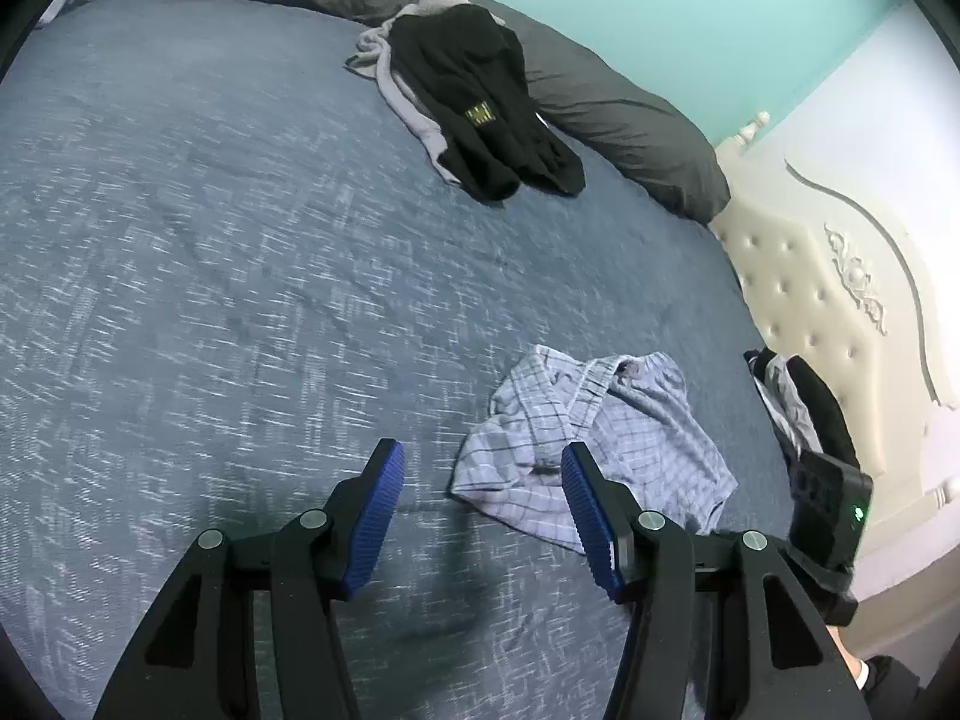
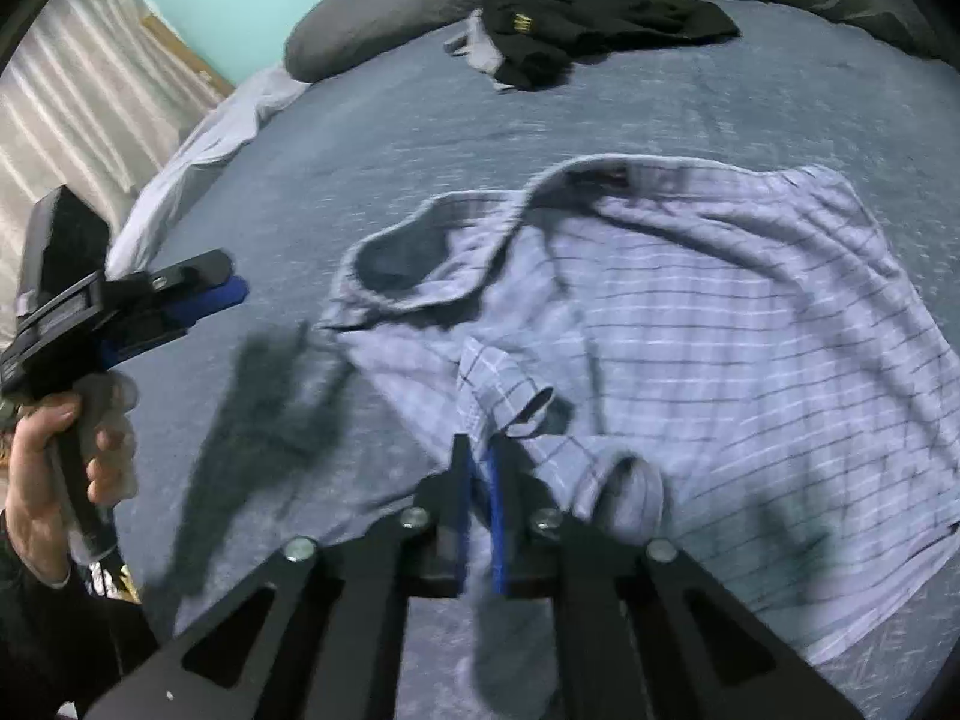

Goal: Fold clothes

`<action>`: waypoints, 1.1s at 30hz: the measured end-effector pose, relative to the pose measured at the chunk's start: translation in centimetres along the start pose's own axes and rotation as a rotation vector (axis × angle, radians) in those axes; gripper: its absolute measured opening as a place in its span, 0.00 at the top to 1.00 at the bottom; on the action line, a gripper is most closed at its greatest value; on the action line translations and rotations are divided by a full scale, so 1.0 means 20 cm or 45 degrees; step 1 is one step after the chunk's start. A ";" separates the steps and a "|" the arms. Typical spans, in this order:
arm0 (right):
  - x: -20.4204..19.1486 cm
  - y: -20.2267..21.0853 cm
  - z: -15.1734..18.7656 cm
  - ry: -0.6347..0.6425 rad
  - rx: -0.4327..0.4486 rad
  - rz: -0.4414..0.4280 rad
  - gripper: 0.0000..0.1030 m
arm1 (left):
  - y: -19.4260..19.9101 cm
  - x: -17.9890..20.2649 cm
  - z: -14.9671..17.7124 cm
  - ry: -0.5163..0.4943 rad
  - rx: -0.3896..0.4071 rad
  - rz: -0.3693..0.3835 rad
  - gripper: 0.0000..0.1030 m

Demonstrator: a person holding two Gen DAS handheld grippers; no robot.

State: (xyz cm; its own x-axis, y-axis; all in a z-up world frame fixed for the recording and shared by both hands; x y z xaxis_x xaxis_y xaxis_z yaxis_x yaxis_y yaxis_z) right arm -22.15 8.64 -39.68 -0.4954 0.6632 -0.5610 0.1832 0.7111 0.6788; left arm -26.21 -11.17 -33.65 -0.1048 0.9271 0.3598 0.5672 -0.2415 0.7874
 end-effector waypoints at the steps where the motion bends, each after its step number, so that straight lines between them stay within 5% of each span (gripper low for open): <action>1: -0.04 0.00 0.01 0.015 -0.003 -0.015 0.97 | 0.01 -0.01 0.00 0.005 0.003 0.001 0.43; 12: -0.54 -0.23 0.08 0.097 -0.073 -0.239 0.97 | 0.08 -0.11 -0.01 0.037 0.028 -0.015 0.43; 19: -0.58 -0.37 0.18 0.049 -0.174 -0.282 0.93 | 0.03 -0.09 0.00 0.008 0.011 -0.018 0.43; 21: -0.56 -0.38 0.18 0.035 -0.177 -0.267 0.92 | -0.01 -0.07 0.02 -0.022 -0.012 -0.029 0.43; 23: -0.53 -0.34 0.16 0.009 -0.161 -0.271 0.69 | -0.05 -0.05 0.03 -0.047 -0.038 -0.034 0.43; 33: -0.17 0.07 0.05 -0.049 -0.014 -0.126 0.68 | -0.18 0.18 0.11 -0.345 -0.047 -0.101 0.43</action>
State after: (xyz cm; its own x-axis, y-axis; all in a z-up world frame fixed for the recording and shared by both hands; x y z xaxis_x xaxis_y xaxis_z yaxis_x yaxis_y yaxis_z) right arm -19.33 7.68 -37.35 -0.4778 0.5984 -0.6431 0.1255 0.7711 0.6242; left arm -26.80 -6.34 -36.26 0.0774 0.9852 0.1530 0.5353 -0.1705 0.8273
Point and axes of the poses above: each gripper's, at about its wrist camera, not at the fingertips, and y roughly against the way its jaws point, x to its right, z to its underside, the point moved 9 cm from there along -y, roughly the way its jaws point, and after that the axes turned 14 degrees about -z, right-handed, at the moved point
